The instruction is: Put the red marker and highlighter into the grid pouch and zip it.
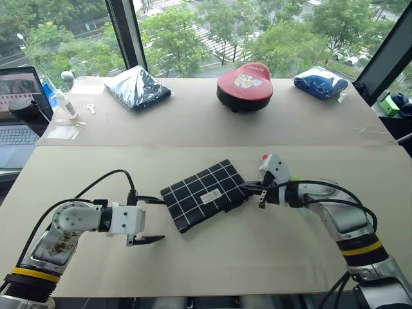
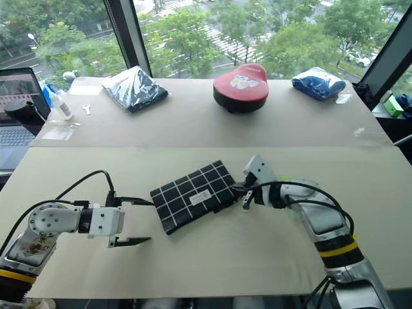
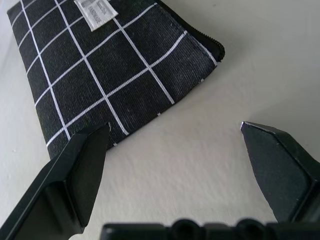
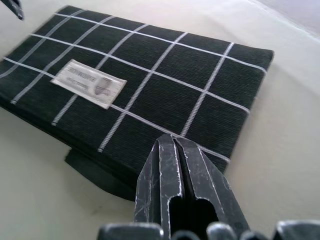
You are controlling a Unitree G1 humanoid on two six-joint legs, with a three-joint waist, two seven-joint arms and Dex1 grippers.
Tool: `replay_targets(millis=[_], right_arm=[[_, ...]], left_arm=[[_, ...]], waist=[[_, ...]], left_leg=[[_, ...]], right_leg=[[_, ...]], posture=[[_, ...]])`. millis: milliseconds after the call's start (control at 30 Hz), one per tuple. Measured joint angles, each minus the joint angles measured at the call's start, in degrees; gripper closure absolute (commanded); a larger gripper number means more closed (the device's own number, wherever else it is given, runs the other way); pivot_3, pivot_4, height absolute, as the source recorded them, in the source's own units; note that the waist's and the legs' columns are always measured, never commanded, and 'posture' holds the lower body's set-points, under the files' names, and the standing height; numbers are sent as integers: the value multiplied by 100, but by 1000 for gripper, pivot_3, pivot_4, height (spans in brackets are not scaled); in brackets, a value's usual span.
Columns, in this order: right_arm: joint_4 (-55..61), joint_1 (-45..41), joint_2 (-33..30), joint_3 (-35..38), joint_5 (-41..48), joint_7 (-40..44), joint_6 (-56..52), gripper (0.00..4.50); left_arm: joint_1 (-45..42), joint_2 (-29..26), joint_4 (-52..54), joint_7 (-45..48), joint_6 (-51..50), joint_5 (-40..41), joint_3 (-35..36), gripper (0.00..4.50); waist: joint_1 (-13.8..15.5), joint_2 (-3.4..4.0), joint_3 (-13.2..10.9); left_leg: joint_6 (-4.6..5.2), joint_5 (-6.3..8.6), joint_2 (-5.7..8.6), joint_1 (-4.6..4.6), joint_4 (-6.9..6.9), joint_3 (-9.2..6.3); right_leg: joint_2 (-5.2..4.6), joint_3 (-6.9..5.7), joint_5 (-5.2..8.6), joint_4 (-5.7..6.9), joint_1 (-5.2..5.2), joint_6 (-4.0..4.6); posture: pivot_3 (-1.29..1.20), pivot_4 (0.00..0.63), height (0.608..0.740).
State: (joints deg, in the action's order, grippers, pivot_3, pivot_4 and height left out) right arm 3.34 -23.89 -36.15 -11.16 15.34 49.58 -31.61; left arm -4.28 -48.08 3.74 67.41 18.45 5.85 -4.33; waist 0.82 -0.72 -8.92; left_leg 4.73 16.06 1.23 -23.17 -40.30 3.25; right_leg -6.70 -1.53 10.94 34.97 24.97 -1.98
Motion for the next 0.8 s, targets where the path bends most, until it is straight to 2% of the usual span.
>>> replay_targets(millis=[200, 400, 500, 667, 800], right_arm=[[-315, -179, -4, -274, -411, 128, 476, 4447], [-743, -570, 171, -630, -1018, -36, 642, 4447], [-790, -589, 237, -641, -1143, -36, 748, 4447], [-790, -580, 338, -627, -1219, -54, 781, 4447], [-726, -522, 345, -575, -1219, -19, 779, 4447]], left_arm=[[-42, 64, 424, -162, -400, -96, -239, 0], [-478, 80, 725, -184, -909, -131, -416, 0], [-754, 131, 734, -259, -1087, -331, -572, 0], [-852, 189, 687, -428, -1014, -585, -620, 0], [-739, 262, 345, -658, -320, -802, -626, 0]], waist=[[-27, -1, 1], [-24, -2, 1], [-26, -3, 2], [-43, -3, 2], [-37, -3, 2]], left_leg=[[-11, -6, -9, 8, 0, 5], [-14, -8, -16, 81, 3, 0], [-15, -8, -15, 88, 2, 0], [-17, -10, -16, 88, 4, 1], [-17, -9, -17, 88, 5, 1]], right_leg=[[18, -5, 0, 2, -5, -1], [25, -10, 1, 2, -78, 0], [25, -7, 1, 4, -82, 0], [27, -3, 1, 7, -78, 1], [23, -3, 0, 6, -79, 2]], posture=[[0, 150, 740], [0, 150, 740], [0, 150, 740], [0, 150, 740], [0, 150, 740]])
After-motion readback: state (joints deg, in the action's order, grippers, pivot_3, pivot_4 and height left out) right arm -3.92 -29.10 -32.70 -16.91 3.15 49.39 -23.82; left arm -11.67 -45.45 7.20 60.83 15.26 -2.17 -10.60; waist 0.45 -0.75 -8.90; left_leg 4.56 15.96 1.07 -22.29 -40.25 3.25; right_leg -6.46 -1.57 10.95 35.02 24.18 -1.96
